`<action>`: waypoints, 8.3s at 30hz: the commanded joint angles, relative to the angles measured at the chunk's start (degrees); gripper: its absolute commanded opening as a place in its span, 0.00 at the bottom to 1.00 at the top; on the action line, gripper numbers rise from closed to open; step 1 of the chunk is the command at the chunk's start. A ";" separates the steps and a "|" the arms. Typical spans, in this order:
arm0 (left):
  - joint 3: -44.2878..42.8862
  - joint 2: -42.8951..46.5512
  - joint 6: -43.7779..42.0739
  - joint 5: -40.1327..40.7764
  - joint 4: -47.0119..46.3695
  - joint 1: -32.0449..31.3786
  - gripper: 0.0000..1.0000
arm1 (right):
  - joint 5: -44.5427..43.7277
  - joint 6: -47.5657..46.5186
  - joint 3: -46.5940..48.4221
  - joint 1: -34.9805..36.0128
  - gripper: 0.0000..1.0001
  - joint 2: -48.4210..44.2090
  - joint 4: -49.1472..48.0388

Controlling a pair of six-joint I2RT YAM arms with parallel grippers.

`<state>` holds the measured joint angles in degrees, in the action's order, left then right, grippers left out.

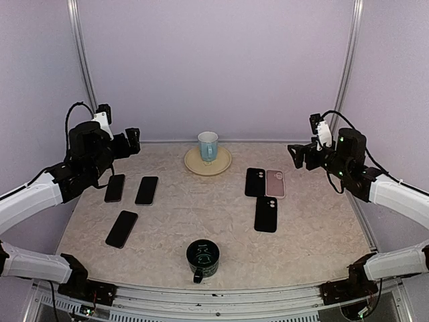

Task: Put the phone into the phone case
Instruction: Move the phone case to the center of the board.

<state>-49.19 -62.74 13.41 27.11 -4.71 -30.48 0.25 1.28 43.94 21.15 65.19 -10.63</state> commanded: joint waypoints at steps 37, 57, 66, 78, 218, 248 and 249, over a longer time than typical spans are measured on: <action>-1.82 -4.03 12.25 -7.10 1.33 4.38 0.99 | -3.61 8.26 4.64 -0.93 1.00 -3.72 6.28; -7.46 -15.95 14.77 -7.26 11.37 2.00 0.99 | 5.47 13.05 11.74 -0.92 1.00 10.20 15.41; -7.90 -21.45 16.60 -7.01 14.13 3.23 0.99 | 6.88 14.20 11.71 -0.92 1.00 11.93 14.99; -11.88 -31.71 16.50 -11.95 18.78 4.88 0.99 | 8.65 14.60 11.07 -0.86 1.00 11.89 14.10; -13.56 -29.82 21.98 -8.00 18.55 7.74 0.99 | 20.76 15.95 16.27 14.33 1.00 31.64 25.82; -13.27 -32.86 21.18 -11.85 17.72 8.33 0.99 | 17.51 17.89 13.84 9.45 1.00 39.57 21.05; -13.36 -33.52 20.95 -12.29 17.65 8.50 0.99 | 18.09 17.73 13.87 9.46 1.00 39.83 20.91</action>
<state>-61.45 -94.30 35.64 16.84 14.11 -22.72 17.08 19.33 57.69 31.05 103.13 11.09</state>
